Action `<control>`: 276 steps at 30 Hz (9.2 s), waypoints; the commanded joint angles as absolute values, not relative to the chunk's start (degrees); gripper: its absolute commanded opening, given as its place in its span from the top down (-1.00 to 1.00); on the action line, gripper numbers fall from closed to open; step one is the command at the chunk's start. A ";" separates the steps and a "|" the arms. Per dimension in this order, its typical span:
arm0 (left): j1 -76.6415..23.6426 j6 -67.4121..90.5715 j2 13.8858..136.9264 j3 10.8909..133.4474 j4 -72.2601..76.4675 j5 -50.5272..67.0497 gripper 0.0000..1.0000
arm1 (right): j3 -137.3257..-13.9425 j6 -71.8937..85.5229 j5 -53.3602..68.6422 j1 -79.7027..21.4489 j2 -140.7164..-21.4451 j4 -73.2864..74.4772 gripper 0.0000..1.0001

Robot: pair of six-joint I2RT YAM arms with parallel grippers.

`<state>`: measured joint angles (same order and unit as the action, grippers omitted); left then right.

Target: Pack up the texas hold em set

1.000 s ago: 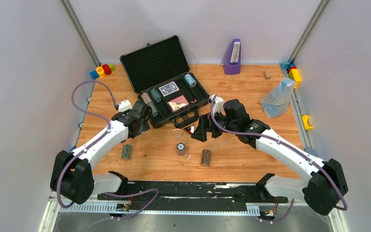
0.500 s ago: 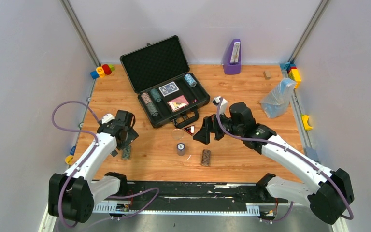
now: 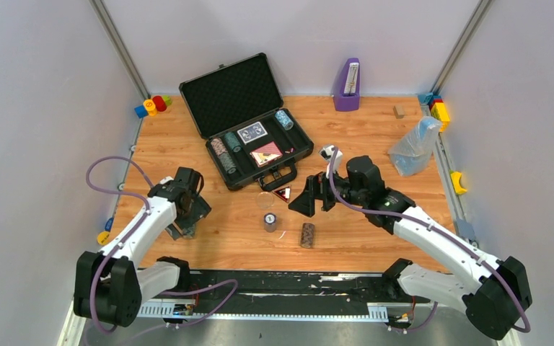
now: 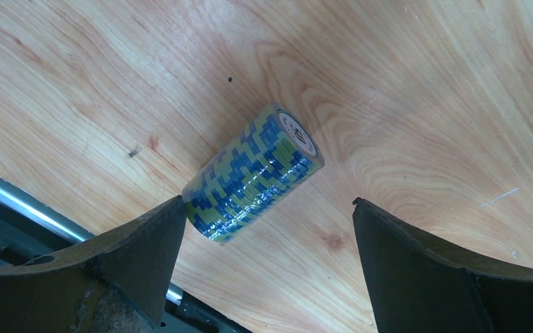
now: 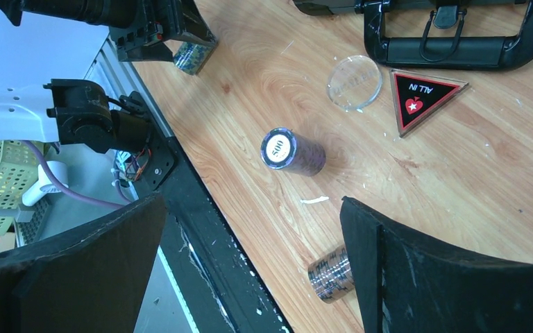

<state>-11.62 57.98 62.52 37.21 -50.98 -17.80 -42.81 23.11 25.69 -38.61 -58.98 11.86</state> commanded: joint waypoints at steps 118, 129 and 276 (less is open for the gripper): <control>-15.36 41.31 93.60 71.33 -17.05 4.56 -0.95 | -47.37 19.68 19.62 -41.89 -65.59 11.98 -0.93; -16.77 25.91 77.43 59.12 -14.97 18.44 -0.86 | -32.94 14.38 10.36 -55.36 -71.33 -11.53 -0.99; -16.79 29.45 47.49 18.46 15.43 9.11 -0.95 | -107.45 -3.22 1.10 -26.83 -120.65 21.59 -0.40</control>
<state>-16.80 29.10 46.96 17.52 14.41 11.46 -108.05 -8.40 -6.68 -29.76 -127.20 25.36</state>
